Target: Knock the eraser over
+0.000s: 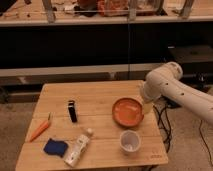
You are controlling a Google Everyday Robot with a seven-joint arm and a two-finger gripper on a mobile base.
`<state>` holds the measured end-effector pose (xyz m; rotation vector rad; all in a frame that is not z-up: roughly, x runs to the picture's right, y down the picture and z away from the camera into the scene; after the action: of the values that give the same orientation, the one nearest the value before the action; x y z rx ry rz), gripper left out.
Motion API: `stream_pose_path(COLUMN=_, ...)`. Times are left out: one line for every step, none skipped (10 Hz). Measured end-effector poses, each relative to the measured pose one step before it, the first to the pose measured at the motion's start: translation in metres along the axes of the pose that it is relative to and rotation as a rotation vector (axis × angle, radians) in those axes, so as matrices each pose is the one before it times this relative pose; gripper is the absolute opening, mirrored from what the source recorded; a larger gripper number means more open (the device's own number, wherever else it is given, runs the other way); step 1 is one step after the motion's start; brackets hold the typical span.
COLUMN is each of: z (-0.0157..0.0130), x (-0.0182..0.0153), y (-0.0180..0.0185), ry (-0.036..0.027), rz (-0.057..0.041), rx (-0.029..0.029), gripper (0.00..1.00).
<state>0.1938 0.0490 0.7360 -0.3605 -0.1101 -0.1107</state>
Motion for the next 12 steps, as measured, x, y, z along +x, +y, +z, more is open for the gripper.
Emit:
stream_pose_path(z=0.00066, x=-0.00116, y=-0.00090, ry=-0.00135, rz=-0.00283, rx=0.00247, gripper=0.80)
stream_pose_path(z=0.00057, x=-0.00087, y=-0.00084, ry=-0.00197, rz=-0.00197, rx=0.00315, gripper=0.80)
stream_pose_path(z=0.00025, x=0.00014, y=-0.00075, ry=-0.00027, rz=-0.00106, rx=0.00271, gripper=0.80)
stream_pose_path(z=0.00079, x=-0.00084, y=-0.00099, ry=-0.00221, rz=-0.00159, rx=0.00287, gripper=0.80)
stream_pose_path(z=0.00081, x=-0.00251, y=-0.00162, ry=-0.00241, rz=-0.00497, rx=0.00286, gripper=0.80)
stream_pose_path(z=0.00066, x=-0.00235, y=-0.00145, ry=-0.00251, rz=-0.00440, rx=0.00239, gripper=0.80)
stream_pose_path(z=0.00077, x=-0.00176, y=-0.00130, ry=-0.00234, rz=-0.00362, rx=0.00312, gripper=0.80)
stream_pose_path(z=0.00099, x=-0.00084, y=-0.00085, ry=-0.00176, rz=-0.00315, rx=0.00299, gripper=0.80)
stream_pose_path(z=0.00029, x=-0.00058, y=-0.00090, ry=-0.00187, rz=-0.00166, rx=0.00342, gripper=0.80)
stream_pose_path(z=0.00068, x=-0.00162, y=-0.00145, ry=-0.00258, rz=-0.00380, rx=0.00406, gripper=0.80)
stream_pose_path(z=0.00085, x=-0.00116, y=-0.00087, ry=-0.00156, rz=-0.00276, rx=0.00177, gripper=0.80)
stream_pose_path(z=0.00055, x=-0.00202, y=-0.00162, ry=-0.00282, rz=-0.00389, rx=0.00353, gripper=0.80)
